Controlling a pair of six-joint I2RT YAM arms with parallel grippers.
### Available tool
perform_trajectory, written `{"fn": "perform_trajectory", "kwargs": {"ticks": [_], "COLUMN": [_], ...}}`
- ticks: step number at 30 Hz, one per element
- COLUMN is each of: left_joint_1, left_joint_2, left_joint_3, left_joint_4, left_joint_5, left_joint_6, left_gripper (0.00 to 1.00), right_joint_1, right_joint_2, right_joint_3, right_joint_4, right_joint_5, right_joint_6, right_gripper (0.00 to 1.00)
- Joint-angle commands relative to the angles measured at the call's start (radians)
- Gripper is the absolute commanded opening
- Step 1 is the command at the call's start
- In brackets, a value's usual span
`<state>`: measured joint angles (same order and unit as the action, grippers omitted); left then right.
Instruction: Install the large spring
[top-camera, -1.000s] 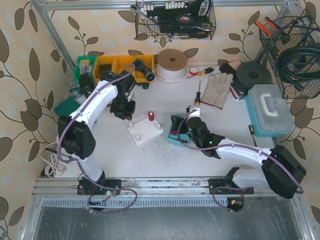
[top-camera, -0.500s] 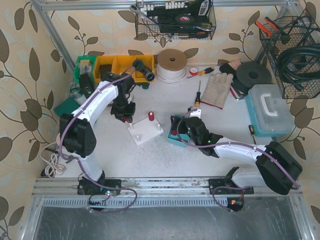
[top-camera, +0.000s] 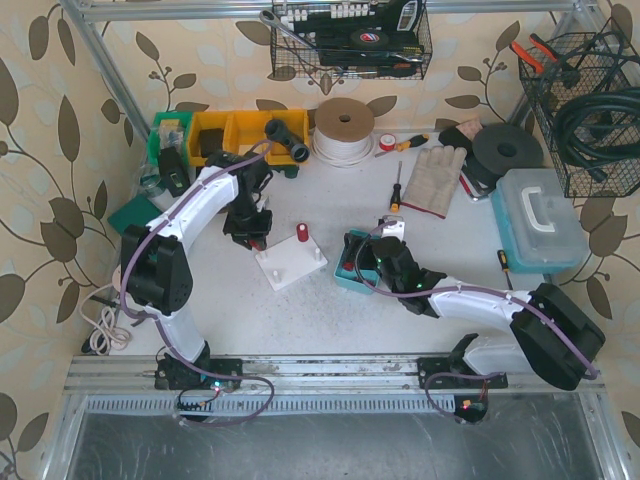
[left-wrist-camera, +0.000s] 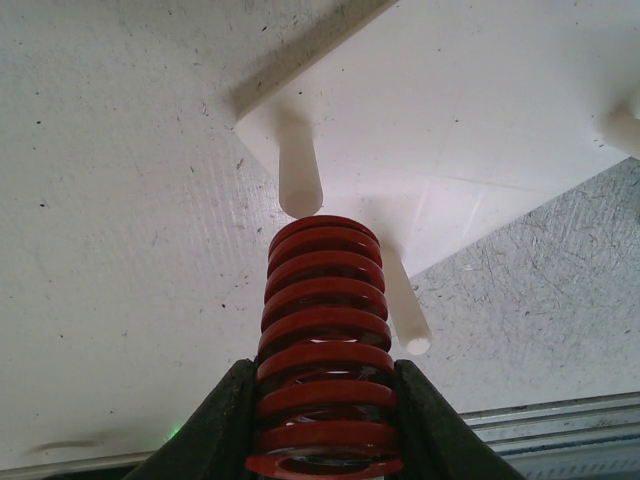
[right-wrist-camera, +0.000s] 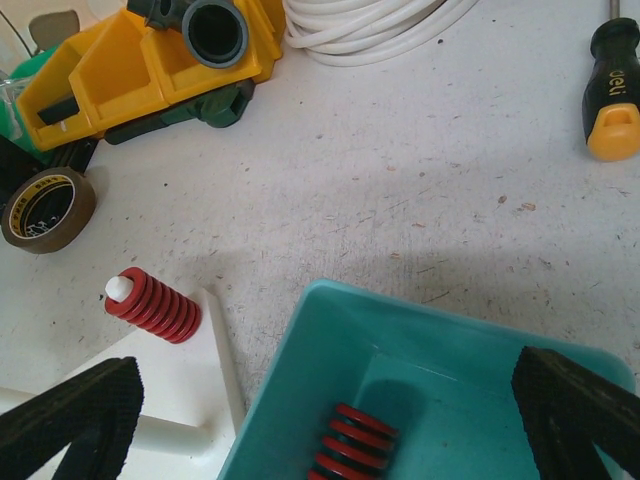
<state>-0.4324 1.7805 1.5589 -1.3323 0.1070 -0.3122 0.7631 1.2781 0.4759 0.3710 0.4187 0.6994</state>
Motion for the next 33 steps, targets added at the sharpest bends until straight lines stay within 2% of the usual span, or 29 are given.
{"fn": "perform_trajectory", "kwargs": {"ticks": [1, 14, 33], "left_joint_1": [0.0, 0.003, 0.053], "left_joint_2": [0.002, 0.033, 0.065], "left_joint_3": [0.007, 0.021, -0.007], "left_joint_4": [-0.014, -0.017, 0.039], "left_joint_5": [0.008, -0.033, 0.014], "left_joint_6": [-0.001, 0.014, 0.044], "left_gripper": [0.0, 0.0, 0.0], "right_joint_1": [-0.001, -0.001, -0.001], "right_joint_2": [-0.012, -0.018, -0.009], "right_joint_3": [-0.014, -0.016, -0.013], "right_joint_4": [0.027, 0.013, 0.01], "right_joint_5": [0.019, 0.028, 0.021], "right_joint_6": [0.011, 0.022, 0.014], "right_gripper": [1.0, 1.0, 0.99]}}
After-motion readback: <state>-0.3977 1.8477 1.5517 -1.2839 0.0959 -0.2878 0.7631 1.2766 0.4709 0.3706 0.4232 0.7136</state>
